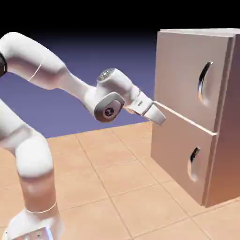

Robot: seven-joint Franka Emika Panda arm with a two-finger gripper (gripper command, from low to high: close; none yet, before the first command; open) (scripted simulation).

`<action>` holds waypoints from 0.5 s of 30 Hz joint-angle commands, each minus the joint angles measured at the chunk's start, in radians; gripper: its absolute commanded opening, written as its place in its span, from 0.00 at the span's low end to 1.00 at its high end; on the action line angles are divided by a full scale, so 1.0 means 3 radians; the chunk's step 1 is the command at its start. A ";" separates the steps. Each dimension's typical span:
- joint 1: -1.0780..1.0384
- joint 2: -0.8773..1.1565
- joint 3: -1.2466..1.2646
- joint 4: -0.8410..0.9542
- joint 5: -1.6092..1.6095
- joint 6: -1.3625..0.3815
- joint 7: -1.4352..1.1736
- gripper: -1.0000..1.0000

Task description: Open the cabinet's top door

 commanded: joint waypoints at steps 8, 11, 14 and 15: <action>0.0436 -0.0114 -0.0448 0.0230 -0.1160 -0.0077 0.0883 0.50; 0.0600 -0.0157 -0.0617 0.0317 -0.1595 -0.0106 0.1214 0.50; 0.0763 -0.0200 -0.0785 0.0403 -0.2030 -0.0135 0.1545 0.50; 0.0818 -0.0214 -0.0841 0.0432 -0.2175 -0.0145 0.1655 0.50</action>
